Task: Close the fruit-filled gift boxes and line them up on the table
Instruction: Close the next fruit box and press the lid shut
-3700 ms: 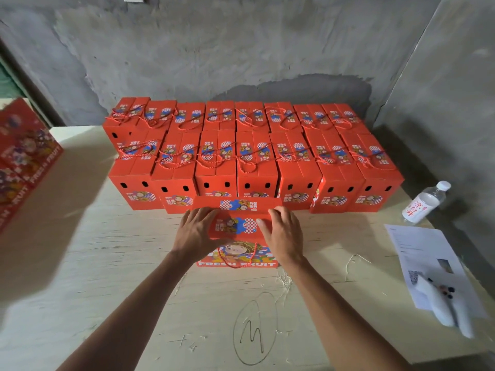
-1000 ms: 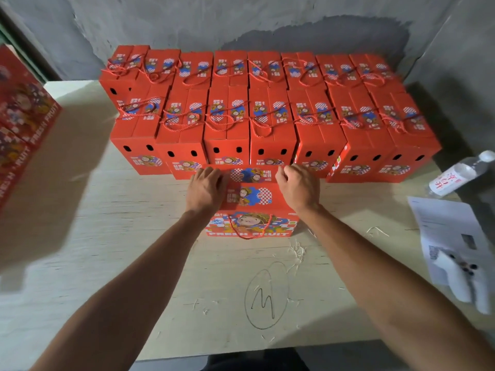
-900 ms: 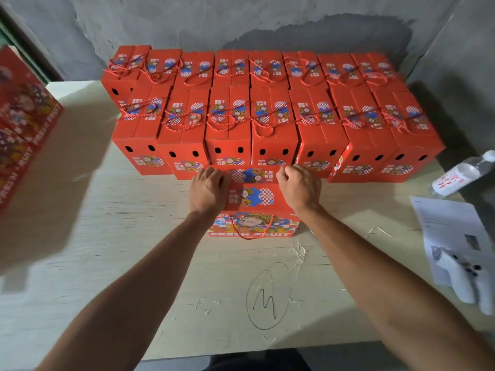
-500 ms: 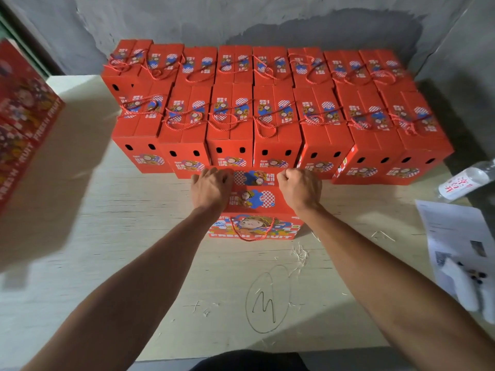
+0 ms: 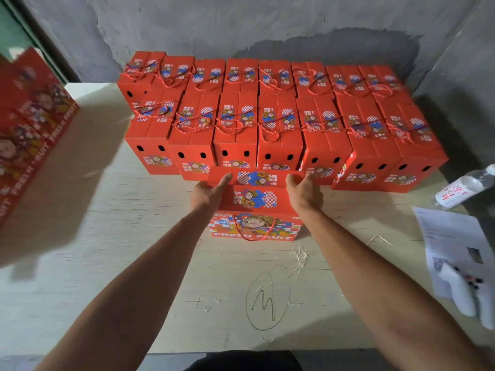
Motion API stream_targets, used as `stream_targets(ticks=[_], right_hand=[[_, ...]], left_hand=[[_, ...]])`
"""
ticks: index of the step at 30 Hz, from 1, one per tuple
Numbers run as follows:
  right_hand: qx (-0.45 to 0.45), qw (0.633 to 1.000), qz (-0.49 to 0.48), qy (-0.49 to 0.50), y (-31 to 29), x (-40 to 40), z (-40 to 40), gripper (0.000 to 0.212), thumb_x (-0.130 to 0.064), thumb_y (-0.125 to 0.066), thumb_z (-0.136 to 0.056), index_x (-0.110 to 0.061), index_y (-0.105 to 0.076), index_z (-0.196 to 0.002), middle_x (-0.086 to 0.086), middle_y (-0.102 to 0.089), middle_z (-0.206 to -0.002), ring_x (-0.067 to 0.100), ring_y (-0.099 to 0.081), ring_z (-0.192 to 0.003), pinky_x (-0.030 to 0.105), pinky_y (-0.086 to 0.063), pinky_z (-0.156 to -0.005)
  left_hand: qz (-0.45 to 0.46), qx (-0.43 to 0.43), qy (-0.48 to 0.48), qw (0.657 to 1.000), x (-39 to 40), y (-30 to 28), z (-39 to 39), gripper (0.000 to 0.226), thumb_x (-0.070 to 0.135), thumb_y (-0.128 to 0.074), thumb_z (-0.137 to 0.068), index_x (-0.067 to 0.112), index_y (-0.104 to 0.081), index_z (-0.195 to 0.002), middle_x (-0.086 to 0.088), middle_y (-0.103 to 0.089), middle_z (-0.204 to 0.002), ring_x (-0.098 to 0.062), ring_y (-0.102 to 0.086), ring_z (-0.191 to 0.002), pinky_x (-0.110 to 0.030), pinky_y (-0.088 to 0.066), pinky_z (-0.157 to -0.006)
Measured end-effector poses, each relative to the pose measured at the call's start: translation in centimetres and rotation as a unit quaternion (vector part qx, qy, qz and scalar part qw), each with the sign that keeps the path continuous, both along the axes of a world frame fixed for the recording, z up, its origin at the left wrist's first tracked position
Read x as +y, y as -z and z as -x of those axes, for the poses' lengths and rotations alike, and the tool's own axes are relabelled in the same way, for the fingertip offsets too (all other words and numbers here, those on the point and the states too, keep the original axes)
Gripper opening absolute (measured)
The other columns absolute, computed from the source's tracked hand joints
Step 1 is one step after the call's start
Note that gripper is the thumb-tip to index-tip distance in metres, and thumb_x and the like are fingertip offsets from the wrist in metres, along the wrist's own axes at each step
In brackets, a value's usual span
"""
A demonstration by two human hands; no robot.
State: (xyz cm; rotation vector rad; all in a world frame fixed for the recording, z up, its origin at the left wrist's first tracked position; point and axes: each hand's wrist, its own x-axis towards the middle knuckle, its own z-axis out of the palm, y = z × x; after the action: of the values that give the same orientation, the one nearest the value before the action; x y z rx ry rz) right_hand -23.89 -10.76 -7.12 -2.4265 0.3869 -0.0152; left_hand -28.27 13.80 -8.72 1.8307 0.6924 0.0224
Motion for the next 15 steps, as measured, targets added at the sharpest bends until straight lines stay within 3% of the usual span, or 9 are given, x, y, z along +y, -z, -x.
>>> stream_targets(ticks=[2,5,7,12,15], right_hand=[[0.019,1.0,0.005,0.0,0.2,0.0,0.1,0.058,-0.061,-0.045,-0.101,-0.008,-0.054,-0.124,0.016,-0.069,-0.111,0.038,-0.068,-0.097,0.035,-0.043,-0.072],[0.041,0.999,0.004,-0.003,0.7,-0.3,0.1,0.066,-0.067,-0.04,-0.101,-0.008,-0.051,-0.128,0.017,-0.069,-0.112,0.038,-0.069,-0.097,0.038,-0.05,-0.074],[0.034,0.999,0.018,-0.003,0.8,-0.2,0.0,0.067,-0.068,-0.038,-0.101,-0.007,-0.051,-0.127,0.018,-0.069,-0.113,0.039,-0.069,-0.098,0.042,-0.054,-0.078],[0.005,0.999,0.046,-0.004,1.0,-0.2,0.2,0.071,-0.068,-0.038,-0.101,-0.007,-0.046,-0.138,0.021,-0.068,-0.117,0.041,-0.068,-0.101,0.039,-0.047,-0.073],[-0.061,0.996,0.055,-0.023,0.7,0.2,0.8,0.068,-0.058,-0.049,-0.102,-0.011,-0.04,-0.15,0.016,-0.064,-0.134,0.037,-0.065,-0.114,0.042,-0.052,-0.081]], left_hand=[[0.044,-0.01,0.012,0.999,0.3,0.3,0.7,0.056,0.069,-0.073,-0.079,0.024,-0.064,-0.11,0.002,-0.074,-0.102,-0.02,-0.073,-0.094,-0.036,-0.062,-0.083],[0.092,-0.041,0.017,0.995,0.2,0.2,1.4,0.058,0.058,-0.074,-0.084,0.019,-0.061,-0.124,0.005,-0.072,-0.103,-0.009,-0.071,-0.085,-0.018,-0.058,-0.061],[0.111,-0.046,0.008,0.993,0.1,0.1,1.4,0.058,0.054,-0.074,-0.086,0.017,-0.059,-0.128,0.007,-0.07,-0.101,-0.007,-0.069,-0.085,-0.014,-0.055,-0.057],[0.117,-0.042,-0.001,0.992,0.0,0.5,1.3,0.062,0.053,-0.074,-0.086,0.012,-0.06,-0.131,-0.006,-0.072,-0.116,-0.02,-0.071,-0.097,-0.034,-0.062,-0.081],[0.103,-0.049,-0.003,0.993,0.1,0.5,1.4,0.073,0.064,-0.074,-0.076,0.017,-0.057,-0.129,-0.005,-0.07,-0.118,-0.026,-0.071,-0.106,-0.046,-0.061,-0.092]])
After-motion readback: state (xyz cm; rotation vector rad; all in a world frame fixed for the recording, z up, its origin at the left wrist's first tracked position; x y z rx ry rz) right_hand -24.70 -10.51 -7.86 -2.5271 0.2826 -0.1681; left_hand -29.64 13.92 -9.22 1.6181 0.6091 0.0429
